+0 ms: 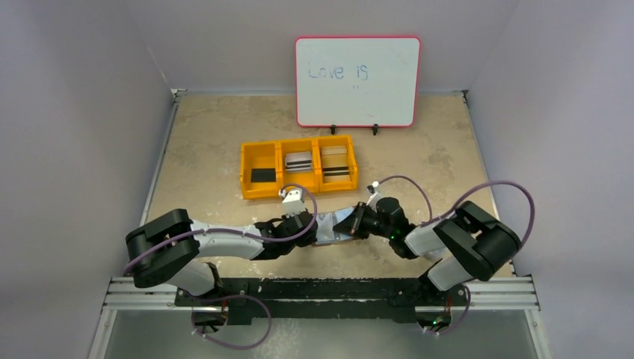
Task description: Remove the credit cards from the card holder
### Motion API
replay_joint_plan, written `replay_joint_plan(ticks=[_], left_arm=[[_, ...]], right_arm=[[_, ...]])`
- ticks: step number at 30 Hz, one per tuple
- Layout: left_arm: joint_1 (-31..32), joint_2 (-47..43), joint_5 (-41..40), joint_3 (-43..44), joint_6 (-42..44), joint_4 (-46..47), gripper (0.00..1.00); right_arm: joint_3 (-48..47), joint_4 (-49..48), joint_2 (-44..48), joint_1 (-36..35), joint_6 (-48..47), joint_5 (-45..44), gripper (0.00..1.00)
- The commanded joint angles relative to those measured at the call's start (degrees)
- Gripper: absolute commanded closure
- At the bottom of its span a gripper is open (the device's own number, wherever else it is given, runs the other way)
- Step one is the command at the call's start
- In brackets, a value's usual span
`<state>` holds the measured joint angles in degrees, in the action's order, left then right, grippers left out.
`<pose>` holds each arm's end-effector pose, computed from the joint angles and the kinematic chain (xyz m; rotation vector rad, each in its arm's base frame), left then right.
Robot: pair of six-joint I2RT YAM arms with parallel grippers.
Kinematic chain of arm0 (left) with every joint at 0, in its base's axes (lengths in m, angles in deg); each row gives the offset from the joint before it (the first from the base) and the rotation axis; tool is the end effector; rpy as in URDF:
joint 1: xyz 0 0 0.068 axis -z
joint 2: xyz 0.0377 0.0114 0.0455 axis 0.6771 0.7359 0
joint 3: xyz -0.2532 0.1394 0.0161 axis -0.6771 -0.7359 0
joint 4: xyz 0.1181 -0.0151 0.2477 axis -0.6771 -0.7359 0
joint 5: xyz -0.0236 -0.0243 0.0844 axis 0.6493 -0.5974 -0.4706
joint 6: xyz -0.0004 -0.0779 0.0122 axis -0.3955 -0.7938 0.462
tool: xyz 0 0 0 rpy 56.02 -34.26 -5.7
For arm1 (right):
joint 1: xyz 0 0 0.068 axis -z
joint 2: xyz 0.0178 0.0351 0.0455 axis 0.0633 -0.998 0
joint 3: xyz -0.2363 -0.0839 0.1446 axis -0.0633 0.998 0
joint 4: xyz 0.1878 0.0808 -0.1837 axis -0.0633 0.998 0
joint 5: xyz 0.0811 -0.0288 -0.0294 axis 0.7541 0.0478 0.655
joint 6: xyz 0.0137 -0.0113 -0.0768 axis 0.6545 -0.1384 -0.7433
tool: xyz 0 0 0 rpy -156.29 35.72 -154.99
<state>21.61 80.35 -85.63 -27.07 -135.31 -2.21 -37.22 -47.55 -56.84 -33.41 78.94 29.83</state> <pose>0.1524 -0.2444 0.1269 -0.2121 2.3479 -0.5679 0.1918 0.1730 0.1071 0.2120 2.2093 1.3915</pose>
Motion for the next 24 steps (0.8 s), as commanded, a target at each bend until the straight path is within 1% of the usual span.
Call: replay_joint_plan(ticks=[1,7,10,12,14,17,19,22,24], left_arm=[[0.46,-1.47,1.19,-2.66,0.62,-3.76,1.0],[0.46,-3.12,0.76,-3.09,1.92,-4.02,1.0],[0.44,-2.88,1.6,-3.04,2.87,-3.4,1.0],[0.46,-2.21,1.8,-2.54,3.29,-3.75,1.0],[0.45,-2.1,1.88,-2.17,3.4,-4.36,0.94],[0.44,-3.38,2.61,-2.18,3.53,-4.76,0.83],[0.46,-4.53,3.77,-2.37,4.05,-4.38,0.77],[0.46,-5.75,5.27,-2.6,4.54,-3.96,0.74],[0.45,-5.08,6.2,-2.49,4.78,-3.83,0.74]], right_arm=[[-0.21,10.15,5.93,-0.97,-1.73,-0.45,1.0],[0.09,12.15,7.85,-0.63,-2.02,-1.04,1.0],[-0.54,10.88,6.39,-0.58,-2.91,1.37,1.0],[-1.71,10.05,4.37,-0.62,-4.37,3.32,0.92],[-1.57,5.78,2.61,-0.59,-4.41,4.46,0.83],[-0.47,2.82,1.24,-0.59,-3.22,6.76,0.75],[-0.72,3.47,1.22,-0.62,-3.18,7.13,0.73],[-1.77,6.21,0.66,-0.59,-3.58,7.01,0.71],[-1.66,5.79,-0.04,-0.58,-2.82,7.19,0.72]])
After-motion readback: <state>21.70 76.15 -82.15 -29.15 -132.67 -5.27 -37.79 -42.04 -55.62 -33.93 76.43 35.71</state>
